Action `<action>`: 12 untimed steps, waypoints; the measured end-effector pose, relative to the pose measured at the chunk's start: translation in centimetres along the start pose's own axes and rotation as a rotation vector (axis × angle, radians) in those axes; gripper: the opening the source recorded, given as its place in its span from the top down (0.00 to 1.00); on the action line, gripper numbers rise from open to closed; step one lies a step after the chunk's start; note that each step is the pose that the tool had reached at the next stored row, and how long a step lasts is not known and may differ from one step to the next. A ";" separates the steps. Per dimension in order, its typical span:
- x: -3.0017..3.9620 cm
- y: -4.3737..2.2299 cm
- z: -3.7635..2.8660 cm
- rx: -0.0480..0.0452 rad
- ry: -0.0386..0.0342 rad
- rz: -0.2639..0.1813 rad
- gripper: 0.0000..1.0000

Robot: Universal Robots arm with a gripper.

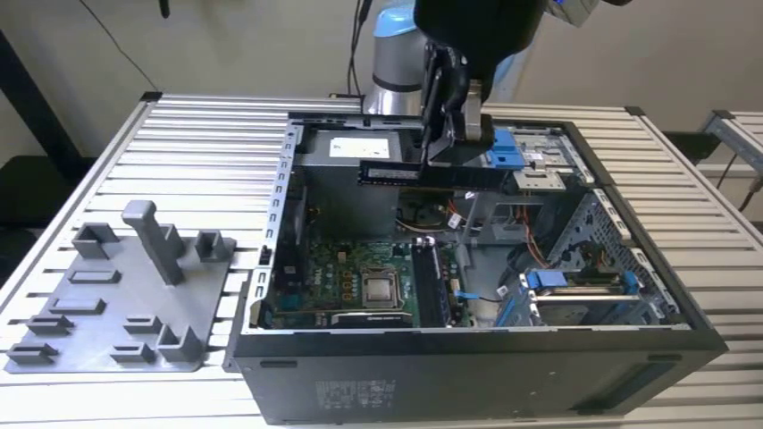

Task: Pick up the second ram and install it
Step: 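Pick up the second ram and move it above second insertion slot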

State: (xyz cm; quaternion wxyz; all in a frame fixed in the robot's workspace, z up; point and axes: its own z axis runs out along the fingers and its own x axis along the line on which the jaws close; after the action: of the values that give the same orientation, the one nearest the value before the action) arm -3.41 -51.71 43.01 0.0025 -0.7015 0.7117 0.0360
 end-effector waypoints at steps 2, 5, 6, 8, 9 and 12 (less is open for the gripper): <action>0.00 -0.03 0.09 0.0010 0.0002 0.000 0.86; 0.01 -0.31 0.25 0.0022 0.0001 0.000 0.86; 0.01 -0.47 0.29 0.0024 -0.0001 0.000 0.86; 0.00 -1.00 0.35 0.0027 -0.0001 0.000 0.86; -0.01 -1.31 0.37 0.0027 -0.0001 0.000 0.86; -0.02 -2.18 0.38 0.0027 0.0001 0.000 0.86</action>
State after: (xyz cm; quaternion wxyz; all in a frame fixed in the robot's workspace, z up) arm -1.25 -51.70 42.52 0.0034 -0.7016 0.7117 0.0350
